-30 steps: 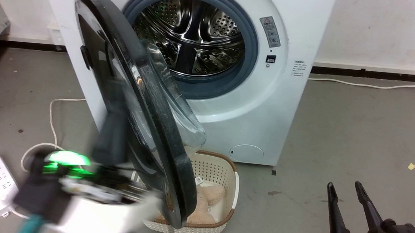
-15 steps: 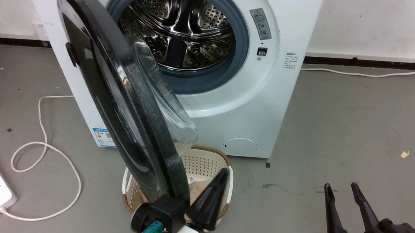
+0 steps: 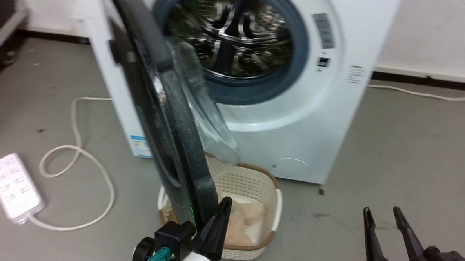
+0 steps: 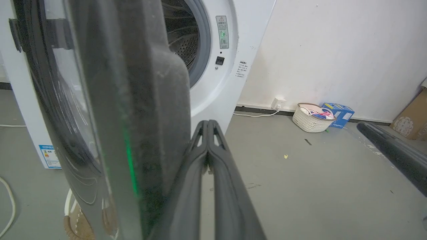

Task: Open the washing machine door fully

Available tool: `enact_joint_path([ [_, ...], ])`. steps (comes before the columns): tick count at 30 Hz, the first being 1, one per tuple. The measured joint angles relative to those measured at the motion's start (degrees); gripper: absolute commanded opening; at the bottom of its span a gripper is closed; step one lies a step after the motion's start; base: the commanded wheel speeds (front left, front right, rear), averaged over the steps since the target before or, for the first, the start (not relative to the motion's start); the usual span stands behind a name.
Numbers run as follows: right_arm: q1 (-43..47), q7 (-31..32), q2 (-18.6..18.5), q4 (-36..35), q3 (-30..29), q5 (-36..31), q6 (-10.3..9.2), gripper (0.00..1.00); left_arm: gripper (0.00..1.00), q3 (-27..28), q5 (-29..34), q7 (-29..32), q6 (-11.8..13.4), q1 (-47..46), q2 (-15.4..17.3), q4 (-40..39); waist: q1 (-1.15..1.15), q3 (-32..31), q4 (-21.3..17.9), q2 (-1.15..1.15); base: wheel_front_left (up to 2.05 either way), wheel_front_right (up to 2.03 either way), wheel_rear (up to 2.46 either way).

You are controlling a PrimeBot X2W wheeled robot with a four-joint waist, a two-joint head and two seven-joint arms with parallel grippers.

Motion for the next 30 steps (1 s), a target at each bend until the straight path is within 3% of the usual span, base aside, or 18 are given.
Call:
enact_joint_path([
  [9,0.2,0.0,0.0,0.1,0.7,0.6,0.00,1.00,0.00,-0.4,-0.6,1.2,-0.4,0.3,1.4,0.4,0.00,-0.6,8.8,0.00,0.00,0.00,0.00],
  [17,-0.4,0.0,0.0,0.4,2.0,1.0,0.00,1.00,0.00,5.1,-1.4,2.2,1.9,0.4,5.6,-1.2,0.00,0.9,18.5,0.00,0.00,0.00,0.00],
  [23,-2.7,0.0,0.1,0.4,3.1,-0.2,0.00,1.00,0.00,10.4,-1.6,4.1,2.5,-1.7,12.1,-2.9,0.02,4.3,21.5,0.00,0.00,0.00,0.00],
  [30,-5.3,0.4,0.1,0.2,3.4,-2.6,0.00,1.00,0.00,17.9,-3.5,7.5,1.7,-7.1,20.6,-0.4,0.02,8.8,21.1,0.00,0.00,0.00,0.00],
])
